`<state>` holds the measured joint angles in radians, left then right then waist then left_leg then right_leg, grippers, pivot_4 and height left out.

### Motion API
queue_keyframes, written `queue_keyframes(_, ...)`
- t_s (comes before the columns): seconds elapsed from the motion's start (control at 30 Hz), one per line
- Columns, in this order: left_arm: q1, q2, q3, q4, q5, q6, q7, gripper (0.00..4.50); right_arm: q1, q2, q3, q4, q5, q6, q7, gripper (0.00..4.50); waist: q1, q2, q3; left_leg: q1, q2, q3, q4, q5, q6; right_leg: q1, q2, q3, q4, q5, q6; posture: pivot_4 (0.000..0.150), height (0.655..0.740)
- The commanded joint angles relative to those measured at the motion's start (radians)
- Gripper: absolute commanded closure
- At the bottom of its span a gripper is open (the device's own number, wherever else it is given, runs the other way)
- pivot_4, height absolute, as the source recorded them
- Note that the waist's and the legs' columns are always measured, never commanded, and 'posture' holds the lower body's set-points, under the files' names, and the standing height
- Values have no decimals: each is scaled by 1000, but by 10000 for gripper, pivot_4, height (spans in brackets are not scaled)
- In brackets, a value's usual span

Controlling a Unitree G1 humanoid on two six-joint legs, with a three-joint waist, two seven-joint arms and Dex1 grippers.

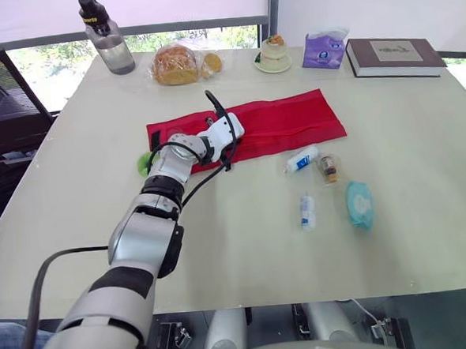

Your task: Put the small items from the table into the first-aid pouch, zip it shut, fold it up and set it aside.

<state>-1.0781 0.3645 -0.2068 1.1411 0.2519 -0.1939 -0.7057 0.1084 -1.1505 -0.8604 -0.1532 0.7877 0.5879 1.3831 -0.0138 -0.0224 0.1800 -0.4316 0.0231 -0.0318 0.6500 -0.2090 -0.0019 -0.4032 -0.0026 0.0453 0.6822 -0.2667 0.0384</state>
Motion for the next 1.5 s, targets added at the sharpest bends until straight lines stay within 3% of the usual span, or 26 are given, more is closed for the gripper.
queue_keyframes(0.03, -4, 4, 7, -33, -9, -4, -3, 44276, -4, -11, -62, 36, -21, -56, 70, 0, -1, 0, 0, 0, 0, 0, 0, 0, 0, 0, 0, 0, 0, 0, 0, 1500, 7400)
queue_keyframes(0.43, -3, -6, 5, -24, -8, -10, 0, 44276, 28, 21, -128, -53, 61, 42, 132, 0, 0, 0, 0, 0, 0, 0, 1, 0, 0, 0, 0, 0, 0, 0, 0, 1500, 7400)
queue_keyframes(0.63, -4, -6, 4, -24, -7, -11, 0, 44276, 19, 32, -52, -77, 18, 1, 96, 0, 0, 0, 0, 0, 0, 0, 2, 0, 0, 1, 0, 0, 0, 1, 2, 1500, 7400)
queue_keyframes(0.77, -9, -14, 2, -22, -6, -10, 3, 44276, -168, 28, 216, -46, -83, -95, -20, 0, -12, 0, 0, 2, 0, 1, 3, 0, 0, 2, 0, 2, 0, 2, 3, 1500, 7400)
queue_keyframes(0.93, -16, -26, 3, -21, -4, -8, 8, 44276, -429, 59, 506, 42, -180, -182, -21, 0, -14, 1, 0, 2, 0, 0, 4, 0, 0, 2, 0, 2, 0, 3, 6, 1500, 7400)
queue_keyframes(1.1, -19, -30, 5, -31, -7, -2, 6, 44276, -712, 163, 781, 231, -374, -352, 21, 0, -17, 2, 0, 1, -1, 1, 3, 0, 0, 2, -1, 3, -1, 3, 5, 1500, 7400)
queue_keyframes(1.33, -3, -30, 7, -50, -10, 1, 4, 44276, -1004, 352, 1026, 578, -625, -641, 60, 0, -13, 2, 0, 0, -1, 1, 3, 0, 0, 0, -1, 1, 0, 4, 4, 1500, 7400)
queue_keyframes(1.5, 16, -29, 10, -78, -15, 13, 6, 44276, -1157, 491, 1169, 817, -829, -820, -20, 0, -14, 3, 0, 0, -1, 1, 2, 0, 0, -1, -1, 1, 0, 4, 4, 1500, 7400)
